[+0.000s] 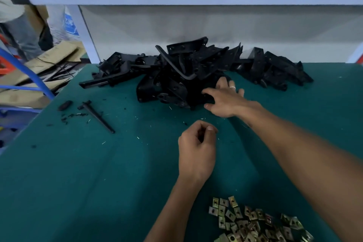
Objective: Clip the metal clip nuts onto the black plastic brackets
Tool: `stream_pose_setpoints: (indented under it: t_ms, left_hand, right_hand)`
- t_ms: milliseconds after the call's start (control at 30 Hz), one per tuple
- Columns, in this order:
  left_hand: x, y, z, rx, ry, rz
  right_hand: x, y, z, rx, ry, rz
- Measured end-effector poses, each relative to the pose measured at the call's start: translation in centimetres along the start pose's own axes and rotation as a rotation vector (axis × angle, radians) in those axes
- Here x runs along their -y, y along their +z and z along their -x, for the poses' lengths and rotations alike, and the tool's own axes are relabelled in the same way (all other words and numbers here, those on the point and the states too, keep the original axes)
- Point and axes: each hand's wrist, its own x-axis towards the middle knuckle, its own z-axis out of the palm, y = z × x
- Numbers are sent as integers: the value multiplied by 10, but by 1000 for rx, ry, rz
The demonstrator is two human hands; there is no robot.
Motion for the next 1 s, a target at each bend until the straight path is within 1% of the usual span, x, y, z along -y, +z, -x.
stream_pose_setpoints:
  t_ms: [67,200,300,367,467,533,633,667,733,767,800,833,867,900,933,967,1000]
  left_hand:
    - [0,1,0,11,11,-12]
    - [1,-1,-3,10,-24,29]
    - [2,-3,-4,10,-50,43]
    - [2,-4,-4,13,-94,92]
    - [2,-5,-4,24,-130,188]
    - [2,-5,-4,27,-124,194]
    - [1,-4,-4,39,-109,199]
    - [2,-4,-4,44,-102,214]
    - [2,-4,-3,60,-89,246]
    - [2,-4,-2,78,-78,260]
    - [2,-3,-1,106,-64,267]
    - [2,-2,-1,143,-50,272]
    - [1,-1,1,187,-39,285]
    - [-1,1,3,235,-40,312]
    - [-4,3,4,276,-48,350]
    - [-6,4,6,311,-59,391]
    - [-8,6,6,345,-68,430]
  right_hand:
    - [7,1,2,5,-34,9]
    - [15,-5,8,-121,-75,4]
    - [14,-19,19,-146,-133,-31]
    - [13,-33,31,-152,-118,-140]
    - [10,-49,54,-226,-75,-180]
    - [6,-55,72,-344,-65,-127]
    - [-4,-58,104,-596,-50,9]
    - [-9,-59,115,-647,-11,19]
    - [-24,-58,135,-700,121,-28]
    - [-31,-56,144,-709,200,-110]
    - [-36,-54,152,-718,283,-279]
    - [-39,-52,158,-730,369,-540]
    - [-37,-49,165,-714,453,-864]
    - [-32,-45,172,-633,529,-1214]
    - [-25,-41,180,-494,577,-1513]
    - [-18,-36,186,-330,603,-1727]
    - [-11,-29,192,-138,597,-1846]
